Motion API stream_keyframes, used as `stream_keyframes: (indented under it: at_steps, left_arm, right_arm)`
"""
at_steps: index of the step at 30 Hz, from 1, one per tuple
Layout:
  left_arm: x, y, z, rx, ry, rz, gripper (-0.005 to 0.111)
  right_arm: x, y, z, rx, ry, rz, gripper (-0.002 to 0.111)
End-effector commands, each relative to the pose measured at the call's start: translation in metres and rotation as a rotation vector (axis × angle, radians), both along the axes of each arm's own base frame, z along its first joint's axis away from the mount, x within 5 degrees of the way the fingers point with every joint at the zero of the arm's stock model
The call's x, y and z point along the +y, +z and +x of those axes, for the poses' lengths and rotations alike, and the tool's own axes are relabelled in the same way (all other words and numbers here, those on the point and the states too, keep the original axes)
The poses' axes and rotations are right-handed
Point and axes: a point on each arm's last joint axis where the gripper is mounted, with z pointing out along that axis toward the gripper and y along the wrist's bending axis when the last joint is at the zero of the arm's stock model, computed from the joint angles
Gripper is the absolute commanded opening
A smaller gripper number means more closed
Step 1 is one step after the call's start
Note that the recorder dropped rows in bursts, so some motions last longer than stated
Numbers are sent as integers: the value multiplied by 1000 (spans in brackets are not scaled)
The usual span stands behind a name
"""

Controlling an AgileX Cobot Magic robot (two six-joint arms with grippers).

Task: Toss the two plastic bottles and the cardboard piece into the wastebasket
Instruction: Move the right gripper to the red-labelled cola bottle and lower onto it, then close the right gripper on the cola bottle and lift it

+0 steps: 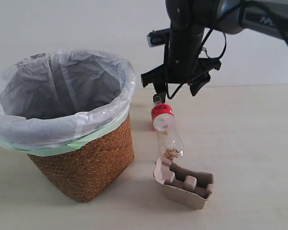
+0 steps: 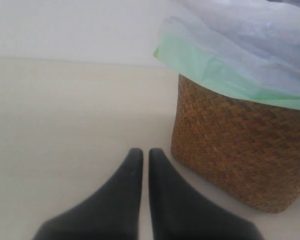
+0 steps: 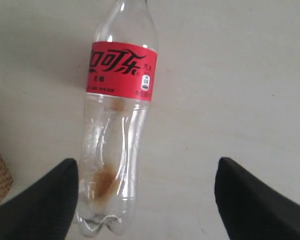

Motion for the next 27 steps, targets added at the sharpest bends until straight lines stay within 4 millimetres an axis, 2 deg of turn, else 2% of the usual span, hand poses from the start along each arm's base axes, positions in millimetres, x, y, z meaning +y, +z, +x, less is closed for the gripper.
stream_keyframes:
  at_steps: [1,11,23,27]
  left_arm:
    - [0,-1,0,0,3,-5,4]
    - [0,-1,0,0,3,-5,4]
    - [0,-1,0,0,3,-5,4]
    - [0,-1,0,0,3,-5,4]
  right_arm:
    - [3,-27,7,41,4,-25,67]
    - [17,-70,17,83,14,45,67]
    - [21,-118,24,132,19,25,67]
    - [22,-125,25,140,19,21,66]
